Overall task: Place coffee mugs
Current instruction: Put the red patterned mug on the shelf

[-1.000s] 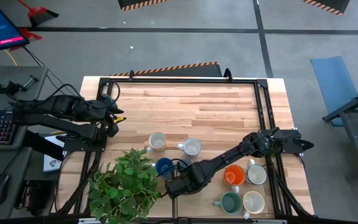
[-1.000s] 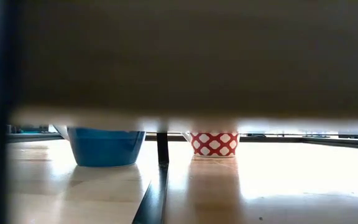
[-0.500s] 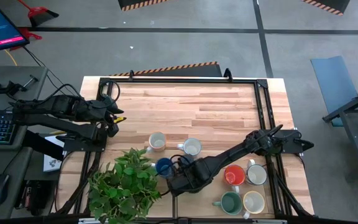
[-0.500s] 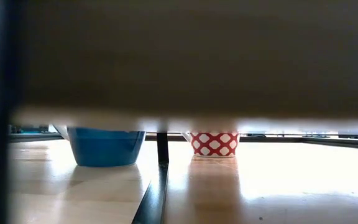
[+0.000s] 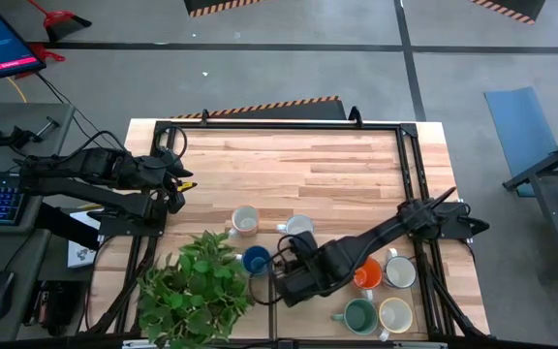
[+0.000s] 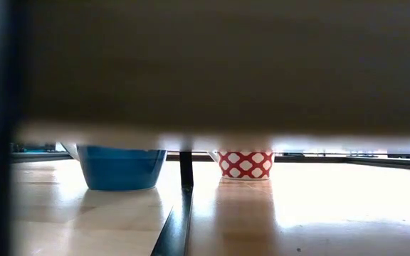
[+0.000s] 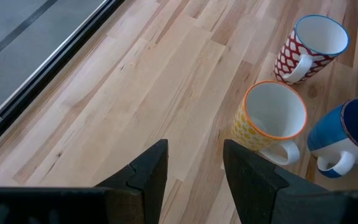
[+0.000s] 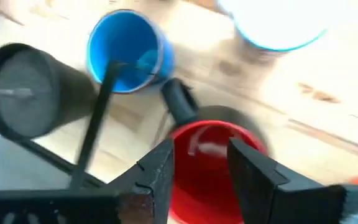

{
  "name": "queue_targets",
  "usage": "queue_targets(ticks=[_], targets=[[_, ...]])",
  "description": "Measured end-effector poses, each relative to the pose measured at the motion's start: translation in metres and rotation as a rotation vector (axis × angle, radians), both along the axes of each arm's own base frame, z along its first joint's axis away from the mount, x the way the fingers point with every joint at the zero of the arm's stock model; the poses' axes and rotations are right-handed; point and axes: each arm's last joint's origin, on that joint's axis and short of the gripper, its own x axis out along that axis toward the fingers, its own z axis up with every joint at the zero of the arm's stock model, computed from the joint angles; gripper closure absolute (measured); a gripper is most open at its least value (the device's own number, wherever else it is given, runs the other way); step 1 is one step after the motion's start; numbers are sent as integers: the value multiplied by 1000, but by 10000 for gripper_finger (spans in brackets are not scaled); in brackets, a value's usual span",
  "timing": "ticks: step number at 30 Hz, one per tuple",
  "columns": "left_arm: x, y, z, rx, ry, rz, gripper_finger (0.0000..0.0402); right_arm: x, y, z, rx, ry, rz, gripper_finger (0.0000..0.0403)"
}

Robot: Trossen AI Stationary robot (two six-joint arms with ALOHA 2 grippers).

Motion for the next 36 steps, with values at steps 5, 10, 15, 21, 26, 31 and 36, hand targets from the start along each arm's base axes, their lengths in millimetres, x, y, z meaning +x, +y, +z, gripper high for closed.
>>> queue_targets(ticks=[5,10,15,21,26,31,36], targets=[[0,0,0,-1,-3,0,257,-9,1,0,-42,68,66,273],[1,0,0,-1,-4,0,257,-10,2,-2,-48,101,145,273],[3,0,0,-1,2,1,257,-10,-1,1,-128,63,150,274],[9,-1,-3,3,29,0,257,-14,6,1,-206,70,296,275],[16,-1,-6,11,65,-6,257,-8,4,0,-225,81,465,275],[20,-2,-8,40,98,-39,257,6,7,3,-289,-25,661,275],[20,-2,-8,64,110,-67,257,12,4,4,-331,-31,830,275]])
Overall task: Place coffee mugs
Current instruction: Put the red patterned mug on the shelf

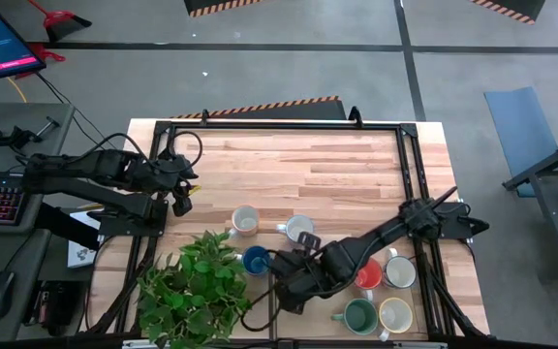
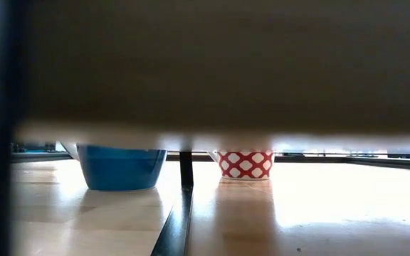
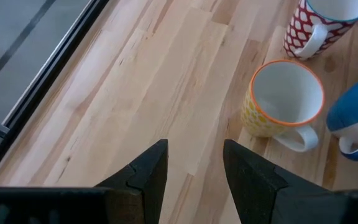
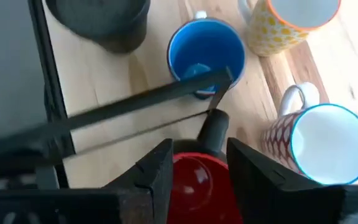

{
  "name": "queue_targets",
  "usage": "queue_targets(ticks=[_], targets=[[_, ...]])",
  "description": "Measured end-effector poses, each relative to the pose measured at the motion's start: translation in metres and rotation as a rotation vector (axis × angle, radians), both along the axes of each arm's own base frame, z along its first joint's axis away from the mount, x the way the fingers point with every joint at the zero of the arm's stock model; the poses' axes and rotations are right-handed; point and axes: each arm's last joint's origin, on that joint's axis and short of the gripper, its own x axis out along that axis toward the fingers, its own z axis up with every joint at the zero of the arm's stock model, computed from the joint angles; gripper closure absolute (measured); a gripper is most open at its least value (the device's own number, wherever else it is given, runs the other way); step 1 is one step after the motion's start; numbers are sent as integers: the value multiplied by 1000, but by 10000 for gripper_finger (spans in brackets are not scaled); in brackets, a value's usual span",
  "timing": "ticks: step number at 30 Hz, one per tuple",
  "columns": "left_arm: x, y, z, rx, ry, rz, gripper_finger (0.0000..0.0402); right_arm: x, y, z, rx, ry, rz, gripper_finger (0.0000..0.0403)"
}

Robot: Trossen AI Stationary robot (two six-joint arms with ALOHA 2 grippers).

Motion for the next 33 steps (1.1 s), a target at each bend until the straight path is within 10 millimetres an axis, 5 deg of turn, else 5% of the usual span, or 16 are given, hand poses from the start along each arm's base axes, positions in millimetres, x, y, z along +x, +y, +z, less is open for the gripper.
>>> queue_targets(ticks=[10,33], targets=[[-3,-1,1,-22,-7,-23,257,18,-5,-26,-49,82,119,275],[-3,-1,1,-17,-8,-28,257,31,-3,-46,37,161,314,275]])
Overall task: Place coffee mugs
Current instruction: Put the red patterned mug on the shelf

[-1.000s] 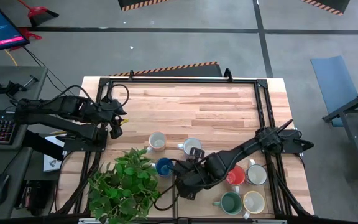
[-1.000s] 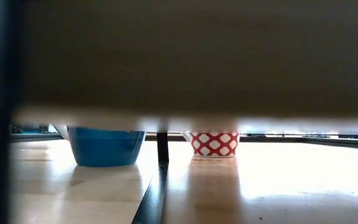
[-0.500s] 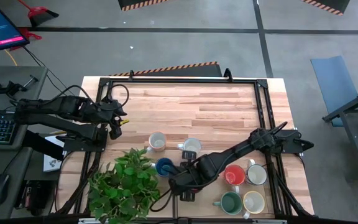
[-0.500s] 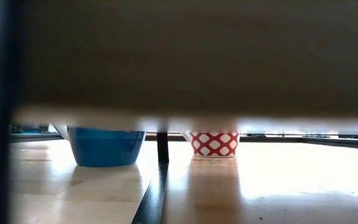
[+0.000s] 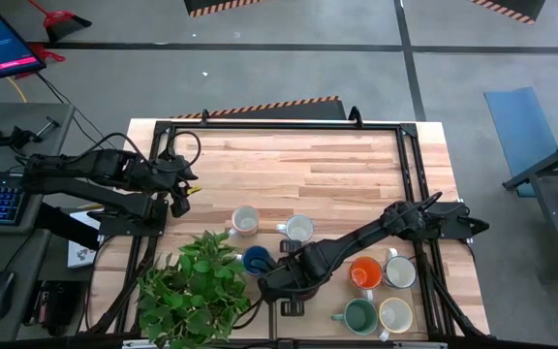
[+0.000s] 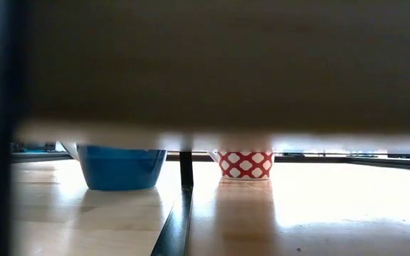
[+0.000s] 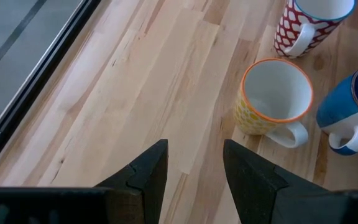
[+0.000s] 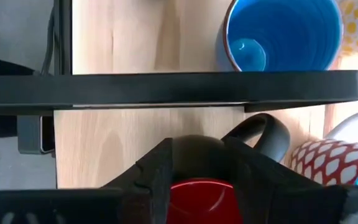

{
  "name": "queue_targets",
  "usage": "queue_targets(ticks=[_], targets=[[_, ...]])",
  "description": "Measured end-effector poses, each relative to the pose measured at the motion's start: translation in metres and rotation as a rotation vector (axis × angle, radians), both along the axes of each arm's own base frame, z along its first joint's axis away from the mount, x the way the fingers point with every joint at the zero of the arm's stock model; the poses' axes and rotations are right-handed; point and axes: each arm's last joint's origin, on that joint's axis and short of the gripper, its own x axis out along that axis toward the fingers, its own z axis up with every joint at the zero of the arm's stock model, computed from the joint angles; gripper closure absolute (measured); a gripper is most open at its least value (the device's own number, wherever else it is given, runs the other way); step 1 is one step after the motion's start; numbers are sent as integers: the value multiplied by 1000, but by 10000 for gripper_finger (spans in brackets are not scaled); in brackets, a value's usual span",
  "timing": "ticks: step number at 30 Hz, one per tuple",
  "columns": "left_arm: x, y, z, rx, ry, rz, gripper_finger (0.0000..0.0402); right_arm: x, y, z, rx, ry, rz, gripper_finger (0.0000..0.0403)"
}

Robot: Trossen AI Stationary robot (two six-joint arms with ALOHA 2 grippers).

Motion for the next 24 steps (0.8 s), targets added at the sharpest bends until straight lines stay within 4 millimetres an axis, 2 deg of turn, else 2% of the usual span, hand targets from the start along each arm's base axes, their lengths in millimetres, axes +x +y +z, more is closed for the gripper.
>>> queue_targets(ticks=[24], targets=[[0,0,0,0,1,0,257,-14,-3,-3,54,189,-114,275]])
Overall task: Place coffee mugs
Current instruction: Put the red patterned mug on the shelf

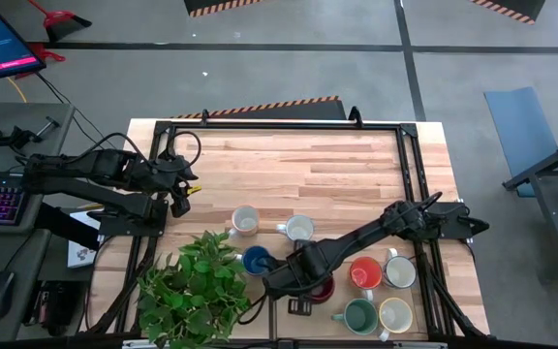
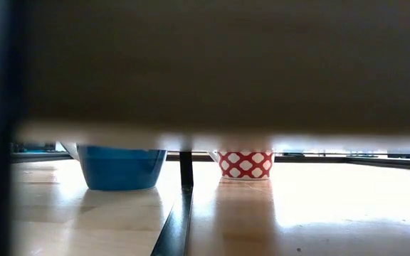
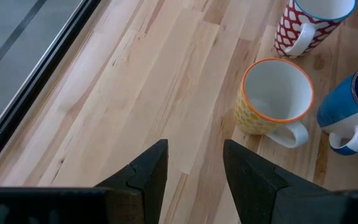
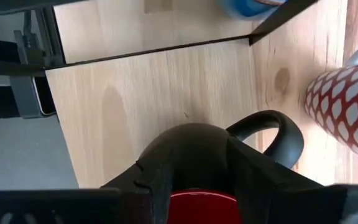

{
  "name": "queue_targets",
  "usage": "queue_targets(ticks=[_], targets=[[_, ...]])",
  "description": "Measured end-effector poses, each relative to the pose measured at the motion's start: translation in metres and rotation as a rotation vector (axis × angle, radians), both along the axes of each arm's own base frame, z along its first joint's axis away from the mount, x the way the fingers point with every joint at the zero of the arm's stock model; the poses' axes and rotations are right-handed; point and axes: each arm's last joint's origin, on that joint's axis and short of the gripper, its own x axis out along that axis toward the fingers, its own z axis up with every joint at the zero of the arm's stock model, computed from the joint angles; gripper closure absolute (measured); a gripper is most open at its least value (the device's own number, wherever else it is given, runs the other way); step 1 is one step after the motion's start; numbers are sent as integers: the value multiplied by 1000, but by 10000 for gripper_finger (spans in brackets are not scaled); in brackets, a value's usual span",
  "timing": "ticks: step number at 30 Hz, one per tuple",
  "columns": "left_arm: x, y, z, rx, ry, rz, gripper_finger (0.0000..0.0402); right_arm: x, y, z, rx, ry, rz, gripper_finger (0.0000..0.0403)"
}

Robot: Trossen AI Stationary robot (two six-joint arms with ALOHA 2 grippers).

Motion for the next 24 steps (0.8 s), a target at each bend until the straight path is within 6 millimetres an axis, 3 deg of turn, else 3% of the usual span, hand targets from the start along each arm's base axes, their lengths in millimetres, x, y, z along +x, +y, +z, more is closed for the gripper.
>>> queue_targets(ticks=[24], targets=[[0,0,0,0,0,1,257,-12,-3,-1,14,144,-118,275]])
